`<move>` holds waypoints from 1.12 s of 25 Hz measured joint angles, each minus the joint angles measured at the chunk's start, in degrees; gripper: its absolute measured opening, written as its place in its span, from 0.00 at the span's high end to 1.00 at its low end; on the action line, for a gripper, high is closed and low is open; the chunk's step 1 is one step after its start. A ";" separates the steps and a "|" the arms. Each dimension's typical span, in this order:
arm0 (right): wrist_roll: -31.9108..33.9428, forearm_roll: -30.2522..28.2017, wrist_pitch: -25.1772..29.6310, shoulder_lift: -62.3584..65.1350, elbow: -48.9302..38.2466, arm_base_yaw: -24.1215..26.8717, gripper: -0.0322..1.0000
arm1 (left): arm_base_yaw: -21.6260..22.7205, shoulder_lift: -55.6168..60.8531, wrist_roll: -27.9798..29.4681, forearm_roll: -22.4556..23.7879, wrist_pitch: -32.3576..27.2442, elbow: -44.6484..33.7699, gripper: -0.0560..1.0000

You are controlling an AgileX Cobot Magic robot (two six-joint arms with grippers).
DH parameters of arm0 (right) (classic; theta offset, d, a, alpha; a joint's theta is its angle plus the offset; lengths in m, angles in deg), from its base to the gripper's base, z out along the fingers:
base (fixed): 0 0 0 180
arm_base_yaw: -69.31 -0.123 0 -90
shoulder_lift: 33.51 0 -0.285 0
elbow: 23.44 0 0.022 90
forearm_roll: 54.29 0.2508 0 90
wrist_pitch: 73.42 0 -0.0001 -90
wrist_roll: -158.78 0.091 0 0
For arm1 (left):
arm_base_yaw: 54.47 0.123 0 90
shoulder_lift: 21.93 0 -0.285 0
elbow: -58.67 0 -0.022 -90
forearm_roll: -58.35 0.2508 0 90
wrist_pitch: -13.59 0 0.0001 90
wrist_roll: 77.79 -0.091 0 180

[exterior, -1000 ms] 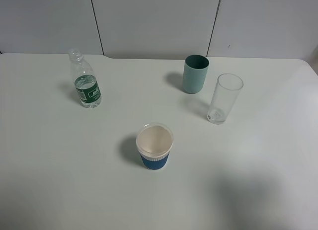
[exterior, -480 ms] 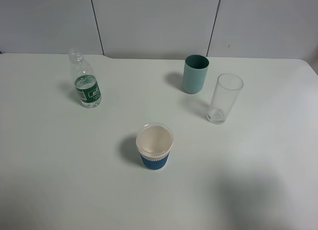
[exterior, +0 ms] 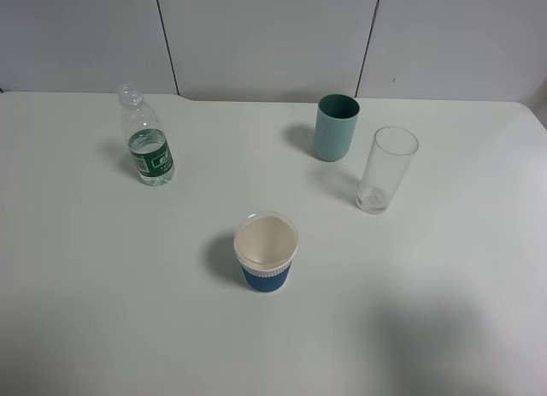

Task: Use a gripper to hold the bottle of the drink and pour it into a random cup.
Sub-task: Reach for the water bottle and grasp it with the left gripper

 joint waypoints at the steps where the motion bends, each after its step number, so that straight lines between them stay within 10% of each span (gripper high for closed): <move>1: 0.00 0.00 0.00 0.00 0.00 0.00 0.25 | 0.00 0.00 0.00 0.00 0.00 0.00 0.00; 28: 0.00 0.00 0.00 0.00 0.00 -0.02 0.25 | 0.00 0.00 0.00 0.00 0.00 0.00 0.00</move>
